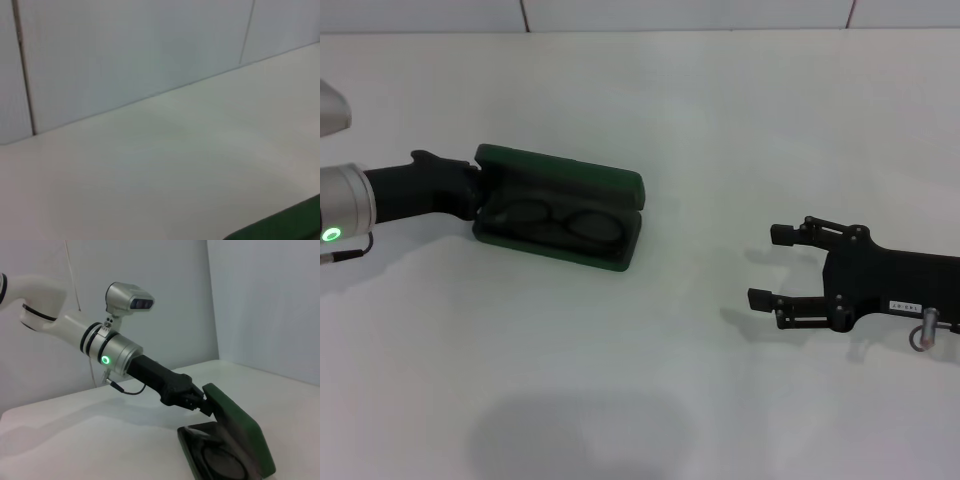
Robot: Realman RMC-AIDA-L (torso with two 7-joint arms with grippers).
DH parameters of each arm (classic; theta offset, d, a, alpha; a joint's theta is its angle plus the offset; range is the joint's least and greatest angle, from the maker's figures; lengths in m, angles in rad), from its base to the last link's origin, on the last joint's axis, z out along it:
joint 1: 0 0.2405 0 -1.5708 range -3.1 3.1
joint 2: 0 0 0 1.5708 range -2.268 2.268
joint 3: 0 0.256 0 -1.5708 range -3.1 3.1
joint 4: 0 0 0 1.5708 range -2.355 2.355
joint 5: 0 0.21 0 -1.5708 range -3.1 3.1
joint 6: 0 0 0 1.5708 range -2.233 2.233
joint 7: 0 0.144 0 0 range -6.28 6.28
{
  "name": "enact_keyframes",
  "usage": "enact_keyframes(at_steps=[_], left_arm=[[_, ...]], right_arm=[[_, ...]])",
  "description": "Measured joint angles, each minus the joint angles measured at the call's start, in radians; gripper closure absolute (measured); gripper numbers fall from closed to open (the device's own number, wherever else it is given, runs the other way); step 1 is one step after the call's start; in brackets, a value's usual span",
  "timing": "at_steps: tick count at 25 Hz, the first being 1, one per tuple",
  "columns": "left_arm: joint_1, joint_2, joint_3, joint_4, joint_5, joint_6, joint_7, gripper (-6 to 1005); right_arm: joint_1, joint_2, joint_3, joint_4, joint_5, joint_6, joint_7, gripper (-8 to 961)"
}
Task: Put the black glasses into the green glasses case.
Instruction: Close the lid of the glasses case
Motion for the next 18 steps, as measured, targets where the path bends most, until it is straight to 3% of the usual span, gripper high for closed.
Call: enact_keyframes(at_steps=[4, 7, 10, 16, 18], left_arm=[[0.002, 0.004, 0.005, 0.003, 0.003, 0.059, -0.025, 940], [0.018, 0.023, 0.001, 0.014, -0.002, 0.192, -0.062, 938], [0.043, 0.025, -0.001, 0.06, -0.009, 0.289, -0.092, 936], [0.086, -0.053, 0.006, 0.286, -0.022, 0.322, -0.303, 932], [0.072, -0.06, 0.024, 0.328, -0.025, 0.321, -0.404, 931]], right_arm=[[0.0, 0.0, 0.002, 0.0, 0.0, -0.002, 0.0, 63], [-0.003, 0.0, 0.006, 0.0, 0.0, -0.003, 0.0, 63], [-0.004, -0.002, 0.007, 0.0, 0.0, -0.003, 0.001, 64], [-0.001, -0.001, 0.008, 0.0, 0.0, 0.006, 0.002, 64], [0.0, 0.0, 0.008, 0.001, 0.0, 0.012, 0.002, 64]])
